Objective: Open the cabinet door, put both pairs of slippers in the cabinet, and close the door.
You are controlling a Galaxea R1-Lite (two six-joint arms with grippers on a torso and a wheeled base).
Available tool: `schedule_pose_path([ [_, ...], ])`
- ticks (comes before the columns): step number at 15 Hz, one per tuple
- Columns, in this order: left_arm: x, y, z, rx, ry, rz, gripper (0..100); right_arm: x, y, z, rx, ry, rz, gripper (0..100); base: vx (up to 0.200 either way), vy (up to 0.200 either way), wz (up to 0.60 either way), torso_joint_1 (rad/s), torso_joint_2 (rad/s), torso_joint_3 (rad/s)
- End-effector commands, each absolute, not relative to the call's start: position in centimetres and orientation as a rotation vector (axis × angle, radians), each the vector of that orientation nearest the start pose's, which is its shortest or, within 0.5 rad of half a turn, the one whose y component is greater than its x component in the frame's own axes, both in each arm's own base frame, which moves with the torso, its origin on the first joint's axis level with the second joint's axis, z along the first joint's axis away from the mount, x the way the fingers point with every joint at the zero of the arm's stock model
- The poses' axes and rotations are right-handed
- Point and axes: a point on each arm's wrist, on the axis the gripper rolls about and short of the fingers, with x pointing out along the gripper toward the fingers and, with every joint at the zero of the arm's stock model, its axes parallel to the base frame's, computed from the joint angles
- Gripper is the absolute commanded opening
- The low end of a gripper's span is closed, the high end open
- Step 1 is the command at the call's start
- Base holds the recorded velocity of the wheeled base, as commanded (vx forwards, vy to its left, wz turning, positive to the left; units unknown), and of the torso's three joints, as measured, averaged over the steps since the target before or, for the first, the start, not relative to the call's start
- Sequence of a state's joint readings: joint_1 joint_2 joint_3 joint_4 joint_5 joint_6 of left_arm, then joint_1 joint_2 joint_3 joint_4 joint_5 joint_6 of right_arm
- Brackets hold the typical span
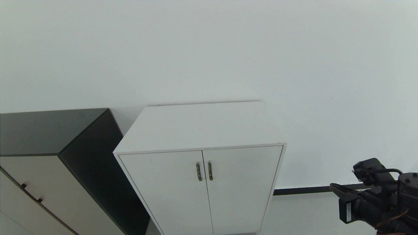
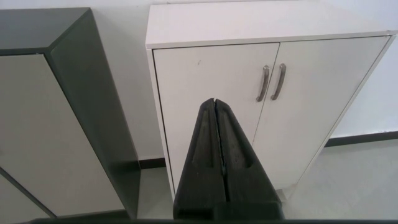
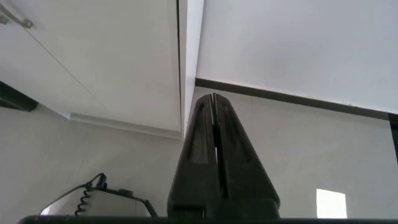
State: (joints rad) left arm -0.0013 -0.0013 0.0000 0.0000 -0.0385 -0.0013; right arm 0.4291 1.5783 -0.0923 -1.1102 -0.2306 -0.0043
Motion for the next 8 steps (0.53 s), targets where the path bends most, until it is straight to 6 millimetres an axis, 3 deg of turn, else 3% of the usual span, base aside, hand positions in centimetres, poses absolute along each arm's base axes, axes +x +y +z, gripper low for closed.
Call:
schedule_pose_path([
  [1, -2.3, -0.1, 7.5, -0.002, 0.0, -0.04, 0, 15.5, 6.4, 9.7, -0.121, 0.345, 0.19, 0, 0.0, 0.0, 0.0, 0.0, 0.0, 0.0],
  [6, -2.3, -0.1, 7.5, 0.0, 0.0, -0.04, 0, 13.8, 4.9, 10.0, -0.119, 0.355, 0.136, 0, 0.0, 0.0, 0.0, 0.0, 0.0, 0.0],
  [8, -2.3, -0.1, 7.5, -0.002, 0.0, -0.04, 0, 12.0, 4.1, 10.3, -0.122, 0.378, 0.12, 0, 0.0, 0.0, 0.0, 0.0, 0.0, 0.0],
])
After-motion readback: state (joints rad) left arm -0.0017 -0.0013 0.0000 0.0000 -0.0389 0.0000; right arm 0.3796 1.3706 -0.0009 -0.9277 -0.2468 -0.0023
